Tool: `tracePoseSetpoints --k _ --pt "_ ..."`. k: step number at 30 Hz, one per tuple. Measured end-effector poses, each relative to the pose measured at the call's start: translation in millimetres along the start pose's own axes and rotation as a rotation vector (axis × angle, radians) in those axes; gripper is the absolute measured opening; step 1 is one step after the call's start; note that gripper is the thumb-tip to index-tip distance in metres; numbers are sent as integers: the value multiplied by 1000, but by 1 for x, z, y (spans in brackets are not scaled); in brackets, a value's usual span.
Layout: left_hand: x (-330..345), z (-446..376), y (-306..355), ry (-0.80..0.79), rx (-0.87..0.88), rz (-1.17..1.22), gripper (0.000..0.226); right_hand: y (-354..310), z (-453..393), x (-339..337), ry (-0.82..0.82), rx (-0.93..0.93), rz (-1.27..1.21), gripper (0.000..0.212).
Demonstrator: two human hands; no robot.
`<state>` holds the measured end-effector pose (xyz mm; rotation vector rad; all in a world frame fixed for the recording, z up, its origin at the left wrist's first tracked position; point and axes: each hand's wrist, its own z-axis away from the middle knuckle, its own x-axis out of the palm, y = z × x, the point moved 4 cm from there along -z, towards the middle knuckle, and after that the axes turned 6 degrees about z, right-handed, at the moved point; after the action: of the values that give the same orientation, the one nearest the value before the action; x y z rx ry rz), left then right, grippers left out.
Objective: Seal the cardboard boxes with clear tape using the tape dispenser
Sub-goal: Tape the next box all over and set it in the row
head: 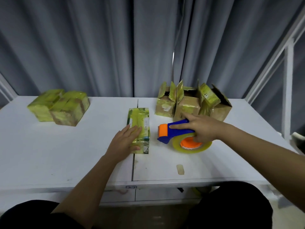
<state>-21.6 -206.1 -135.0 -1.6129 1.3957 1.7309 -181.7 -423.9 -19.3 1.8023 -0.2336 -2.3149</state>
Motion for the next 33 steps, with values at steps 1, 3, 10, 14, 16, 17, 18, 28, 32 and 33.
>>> tracePoseSetpoints --k 1,3,10,14,16,17,18,28,32,33 --pt "-1 -2 -3 -18 1 -16 78 -2 0 7 5 11 -29 79" --pt "-4 -5 -9 -83 -20 -57 76 -8 0 19 32 41 -112 81" --pt "-11 -12 -13 -189 -54 -82 74 -25 4 21 12 109 -171 79" --pt "-12 -17 -18 -218 -57 -81 71 -28 10 10 -45 132 -148 79" --pt "-11 -19 -19 -225 -53 -87 71 -32 14 11 -76 144 -137 79" --pt "-11 -20 -20 -223 -55 -78 71 -35 16 12 -89 147 -132 80" --pt "-11 -20 -20 -218 -60 -60 71 -37 18 12 -101 151 -130 80" --pt "-14 -25 -16 -247 -52 111 79 -76 -13 -3 -194 144 224 59" --pt "-13 -25 -18 -226 -85 196 80 -83 -34 -7 -321 154 266 55" --pt "-11 -25 -18 -222 -80 190 80 -86 -38 -9 -348 148 277 55"
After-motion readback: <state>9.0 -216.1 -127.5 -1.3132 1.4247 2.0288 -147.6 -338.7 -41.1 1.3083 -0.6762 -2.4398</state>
